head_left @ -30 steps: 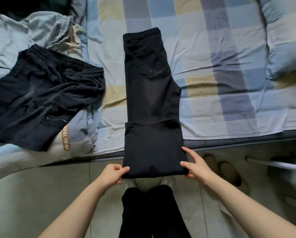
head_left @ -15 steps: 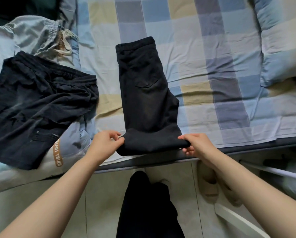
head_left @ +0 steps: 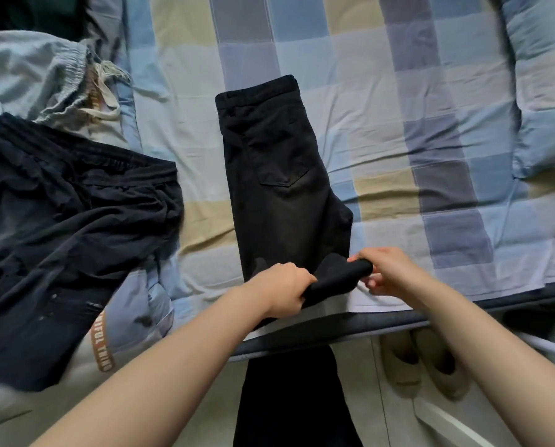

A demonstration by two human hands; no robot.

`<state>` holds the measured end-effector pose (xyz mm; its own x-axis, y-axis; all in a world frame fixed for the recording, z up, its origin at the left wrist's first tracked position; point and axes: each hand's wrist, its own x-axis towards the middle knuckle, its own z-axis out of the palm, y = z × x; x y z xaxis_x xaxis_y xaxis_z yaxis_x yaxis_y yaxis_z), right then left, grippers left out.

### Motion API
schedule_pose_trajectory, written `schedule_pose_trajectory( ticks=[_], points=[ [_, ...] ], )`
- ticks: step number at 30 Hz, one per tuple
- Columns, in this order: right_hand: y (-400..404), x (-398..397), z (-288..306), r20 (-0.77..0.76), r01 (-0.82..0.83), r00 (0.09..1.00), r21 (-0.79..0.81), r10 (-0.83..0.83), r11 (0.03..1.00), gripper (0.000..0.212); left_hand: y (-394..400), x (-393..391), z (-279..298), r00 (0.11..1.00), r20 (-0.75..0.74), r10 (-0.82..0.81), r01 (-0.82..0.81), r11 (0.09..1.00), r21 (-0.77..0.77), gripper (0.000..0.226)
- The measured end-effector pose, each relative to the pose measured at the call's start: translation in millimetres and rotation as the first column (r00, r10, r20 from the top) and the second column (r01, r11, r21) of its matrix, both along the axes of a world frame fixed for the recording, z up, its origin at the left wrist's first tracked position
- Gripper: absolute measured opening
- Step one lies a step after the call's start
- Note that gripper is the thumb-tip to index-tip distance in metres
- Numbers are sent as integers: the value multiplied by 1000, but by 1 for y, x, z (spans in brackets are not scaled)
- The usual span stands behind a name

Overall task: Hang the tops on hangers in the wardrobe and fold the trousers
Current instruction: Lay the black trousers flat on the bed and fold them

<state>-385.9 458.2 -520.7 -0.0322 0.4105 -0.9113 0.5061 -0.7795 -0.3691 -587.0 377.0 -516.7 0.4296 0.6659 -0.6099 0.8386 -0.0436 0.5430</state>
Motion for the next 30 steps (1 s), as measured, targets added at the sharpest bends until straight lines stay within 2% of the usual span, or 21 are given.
schedule_pose_trajectory(
  ticks=[3, 5, 7, 9, 10, 11, 13, 16, 17, 18, 20, 21, 22, 24, 26, 30],
  points=[
    [20, 14, -11, 160, -310, 946, 205, 280, 929, 22, 2, 5, 2, 986, 164, -5, 32, 986, -161, 7],
    [26, 14, -22, 36, -416, 907, 231, 419, 880, 22, -1, 9, 2, 970, 243, -16, 76, 967, -242, 8],
    [24, 6, -37, -117, -532, 835, 80, 538, 843, 25, -2, 12, -3, 964, 265, -9, 90, 951, -297, 12],
    [18, -1, -55, -176, -665, 745, -112, 644, 739, 41, 5, 7, -12, 973, 230, 35, 42, 946, -321, 12],
    [17, 1, -65, -175, -676, 737, -194, 653, 711, 49, 10, 3, -18, 976, 204, 73, 0, 943, -333, 13],
    [16, 4, -73, -167, -648, 760, -258, 628, 716, 51, 15, -4, -23, 976, 180, 121, -53, 937, -345, 13],
    [17, 14, -85, -163, -576, 815, -336, 556, 745, 37, 27, -16, -36, 962, 150, 230, -166, 922, -350, 17],
    [28, 25, -98, -183, -595, 799, -370, 572, 713, 29, 42, -24, -52, 936, 128, 328, -269, 900, -342, 27],
    [34, 24, -103, -138, -591, 802, -330, 582, 736, 30, 44, -24, -56, 937, 120, 328, -272, 900, -341, 26],
    [40, 21, -110, -54, -555, 827, -236, 559, 798, 29, 46, -22, -61, 941, 111, 319, -265, 901, -343, 25],
    [58, 19, -126, 134, -358, 927, 40, 350, 933, 20, 43, -18, -69, 945, 111, 306, -252, 904, -346, 21],
    [69, 18, -133, 194, -244, 958, 157, 213, 957, 19, 40, -17, -72, 946, 121, 302, -245, 905, -348, 20],
    [82, 17, -140, 220, -153, 970, 221, 103, 963, 26, 38, -14, -76, 945, 130, 299, -239, 906, -351, 18],
    [103, 11, -151, 192, -57, 981, 216, 15, 975, 51, 34, -13, -81, 947, 131, 293, -235, 911, -339, 14],
    [115, 1, -162, 129, -45, 991, 166, 24, 985, 63, 33, -15, -86, 950, 118, 288, -239, 918, -317, 11],
    [118, -15, -178, 13, -86, 996, 115, 85, 990, 38, 34, -25, -92, 941, 127, 314, -262, 912, -317, 18]
  ],
)
